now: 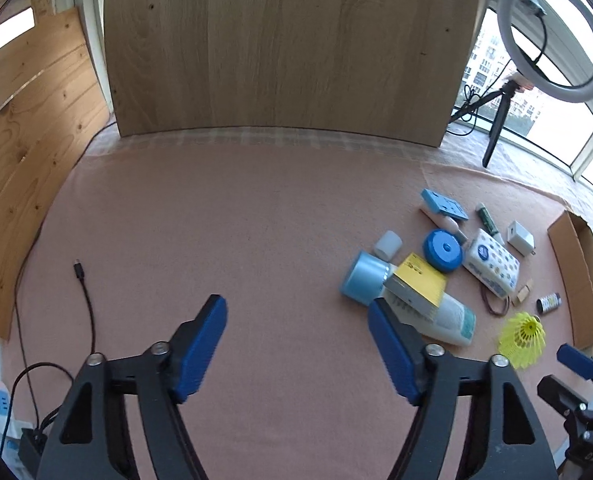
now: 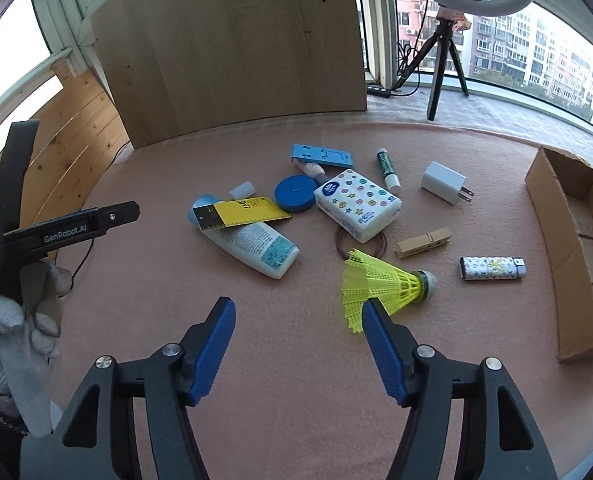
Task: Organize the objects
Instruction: 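Move the right gripper toward the white-and-blue lotion bottle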
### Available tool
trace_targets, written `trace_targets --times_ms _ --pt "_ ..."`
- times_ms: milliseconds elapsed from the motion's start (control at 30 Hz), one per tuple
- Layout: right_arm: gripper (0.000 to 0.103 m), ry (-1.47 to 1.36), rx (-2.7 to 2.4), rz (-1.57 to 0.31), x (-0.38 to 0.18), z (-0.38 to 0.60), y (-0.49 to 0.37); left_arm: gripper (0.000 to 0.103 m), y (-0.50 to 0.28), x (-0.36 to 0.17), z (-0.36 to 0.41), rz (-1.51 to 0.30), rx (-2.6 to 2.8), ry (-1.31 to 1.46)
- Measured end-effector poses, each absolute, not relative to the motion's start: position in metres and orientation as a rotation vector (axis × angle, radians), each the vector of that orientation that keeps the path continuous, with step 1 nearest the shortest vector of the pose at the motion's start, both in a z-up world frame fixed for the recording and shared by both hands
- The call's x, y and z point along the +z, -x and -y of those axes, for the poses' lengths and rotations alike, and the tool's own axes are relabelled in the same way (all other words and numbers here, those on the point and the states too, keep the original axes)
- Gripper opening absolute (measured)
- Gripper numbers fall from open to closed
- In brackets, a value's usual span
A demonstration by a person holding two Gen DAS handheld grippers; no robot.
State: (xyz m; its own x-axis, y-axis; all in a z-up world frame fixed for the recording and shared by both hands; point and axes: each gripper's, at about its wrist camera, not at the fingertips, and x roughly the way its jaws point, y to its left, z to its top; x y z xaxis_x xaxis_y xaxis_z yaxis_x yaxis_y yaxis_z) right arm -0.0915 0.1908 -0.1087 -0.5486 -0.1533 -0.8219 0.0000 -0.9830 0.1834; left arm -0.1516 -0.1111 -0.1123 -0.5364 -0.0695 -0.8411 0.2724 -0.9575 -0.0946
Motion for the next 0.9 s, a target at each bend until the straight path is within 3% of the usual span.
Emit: trace_targets --times_ms 167,300,833,900 --pt "0.056 -1.465 -2.631 0.244 -0.119 -0.180 0.117 0.050 0.176 -0.127 0.118 -0.347 -2.585 -1.446" --pt "0.055 -1.481 -2.583 0.266 -0.128 -0.172 0.138 0.041 0.193 -0.134 0.115 -0.381 -2.608 -1.482" --pt "0.052 -1.556 -2.515 0.207 -0.163 -0.157 0.187 0.035 0.252 -0.161 0.106 -0.352 -2.642 -1.670" --pt "0.052 -1.565 -2.503 0.194 -0.167 -0.155 0.190 0.029 0.256 -0.167 0.104 -0.341 -2.635 -1.701"
